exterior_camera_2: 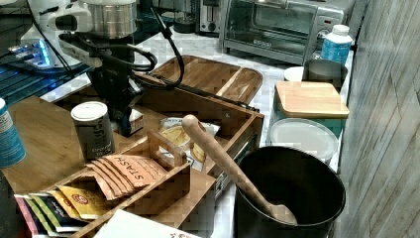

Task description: Pick up the butter.

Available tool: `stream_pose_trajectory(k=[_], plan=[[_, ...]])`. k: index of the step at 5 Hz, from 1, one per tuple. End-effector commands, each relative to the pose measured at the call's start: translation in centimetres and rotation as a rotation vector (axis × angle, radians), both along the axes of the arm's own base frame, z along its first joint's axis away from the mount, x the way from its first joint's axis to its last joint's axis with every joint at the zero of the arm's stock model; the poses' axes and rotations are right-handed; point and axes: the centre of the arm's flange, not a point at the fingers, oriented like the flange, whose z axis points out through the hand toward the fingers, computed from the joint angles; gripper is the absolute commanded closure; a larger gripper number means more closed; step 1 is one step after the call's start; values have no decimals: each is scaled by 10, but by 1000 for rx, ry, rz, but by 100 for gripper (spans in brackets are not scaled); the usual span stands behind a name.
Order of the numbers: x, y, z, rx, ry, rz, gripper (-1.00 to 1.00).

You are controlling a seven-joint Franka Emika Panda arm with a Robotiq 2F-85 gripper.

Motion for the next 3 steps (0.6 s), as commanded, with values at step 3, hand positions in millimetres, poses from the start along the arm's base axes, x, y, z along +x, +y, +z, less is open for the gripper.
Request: stream_pose_trajectory(k=[3], plan=[[87,90,256,-262,-133,139,100]])
